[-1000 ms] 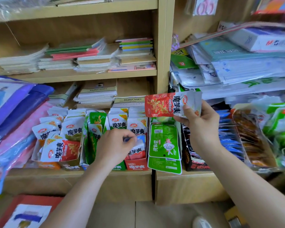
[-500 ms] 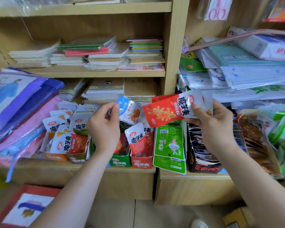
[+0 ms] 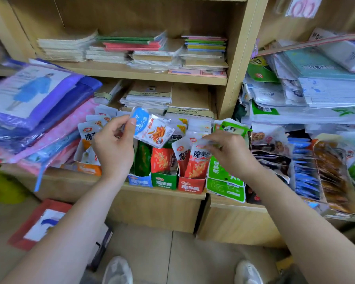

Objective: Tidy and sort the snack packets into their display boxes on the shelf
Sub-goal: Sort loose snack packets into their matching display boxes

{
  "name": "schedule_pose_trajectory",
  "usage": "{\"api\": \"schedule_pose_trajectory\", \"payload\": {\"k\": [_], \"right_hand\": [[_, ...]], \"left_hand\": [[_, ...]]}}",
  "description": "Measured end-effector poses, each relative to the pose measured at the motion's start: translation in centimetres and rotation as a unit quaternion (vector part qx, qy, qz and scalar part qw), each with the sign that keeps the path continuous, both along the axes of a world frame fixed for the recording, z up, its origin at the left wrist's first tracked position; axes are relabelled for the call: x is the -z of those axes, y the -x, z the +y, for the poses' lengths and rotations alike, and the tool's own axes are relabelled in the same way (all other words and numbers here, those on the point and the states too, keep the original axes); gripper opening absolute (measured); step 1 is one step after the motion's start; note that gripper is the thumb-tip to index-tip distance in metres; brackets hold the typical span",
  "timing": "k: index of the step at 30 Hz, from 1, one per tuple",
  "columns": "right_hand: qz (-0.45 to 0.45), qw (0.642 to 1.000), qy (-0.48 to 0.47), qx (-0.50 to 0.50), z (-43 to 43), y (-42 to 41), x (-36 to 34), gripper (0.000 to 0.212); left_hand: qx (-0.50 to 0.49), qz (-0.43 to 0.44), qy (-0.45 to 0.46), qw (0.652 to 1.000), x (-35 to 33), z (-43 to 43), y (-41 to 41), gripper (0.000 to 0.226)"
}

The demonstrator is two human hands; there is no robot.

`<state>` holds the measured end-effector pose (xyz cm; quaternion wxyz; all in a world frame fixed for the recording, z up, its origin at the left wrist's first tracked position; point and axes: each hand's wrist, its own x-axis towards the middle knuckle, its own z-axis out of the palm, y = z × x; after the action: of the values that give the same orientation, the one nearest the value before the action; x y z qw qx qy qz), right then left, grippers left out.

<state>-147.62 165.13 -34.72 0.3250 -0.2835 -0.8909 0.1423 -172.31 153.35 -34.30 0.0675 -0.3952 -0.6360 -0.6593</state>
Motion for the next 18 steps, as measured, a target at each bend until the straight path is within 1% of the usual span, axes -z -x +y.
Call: {"api": "schedule_pose_trajectory", "payload": {"k": [3, 5, 6, 7, 9, 11, 13, 15, 16, 18], "right_hand": [[-0.103, 0.993, 0.047, 0.012, 0.0, 1.6, 1.2, 0.045], [-0.157, 0.985, 0.069, 0.017, 0.0, 2.5, 2.0, 0.069], [-0.159, 0.985, 0.067, 0.027, -0.1, 2.7, 2.1, 0.079], [-0.140, 0.988, 0.057, 0.043, -0.1, 2.8, 2.0, 0.085], [-0.057, 0.996, 0.038, 0.061, -0.3, 3.0, 1.2, 0.082], [0.031, 0.997, 0.050, 0.040, -0.7, 3.4, 0.4, 0.066], [0.065, 0.997, 0.045, 0.007, -1.4, 4.3, 0.3, 0.049], [0.039, 0.999, 0.015, -0.014, -2.0, 5.5, 1.0, 0.041], [0.007, 1.000, 0.002, -0.020, -2.3, 6.1, 1.4, 0.043], [-0.075, 0.996, -0.035, -0.030, -2.8, 7.5, 2.1, 0.055]], "left_hand": [[0.004, -0.026, -0.014, 1.000, 0.0, -0.4, 1.0, 0.019], [0.006, -0.049, -0.021, 0.999, 0.0, -0.5, 1.3, 0.014], [0.006, -0.062, -0.025, 0.998, 0.0, -0.6, 1.4, 0.012], [0.008, -0.073, -0.027, 0.997, 0.0, -0.7, 1.5, 0.011], [0.023, -0.079, -0.023, 0.996, -0.3, -0.9, 1.5, 0.008], [0.049, -0.064, -0.016, 0.997, -0.6, -1.0, 1.2, 0.006], [0.056, -0.038, -0.017, 0.998, -0.9, -1.0, 0.8, 0.006], [0.029, -0.035, -0.029, 0.999, -0.9, -1.0, 0.8, 0.006], [0.012, -0.045, -0.038, 0.998, -0.8, -0.9, 1.1, 0.007], [-0.011, -0.066, -0.054, 0.996, -0.6, -1.0, 2.2, 0.010]]}}
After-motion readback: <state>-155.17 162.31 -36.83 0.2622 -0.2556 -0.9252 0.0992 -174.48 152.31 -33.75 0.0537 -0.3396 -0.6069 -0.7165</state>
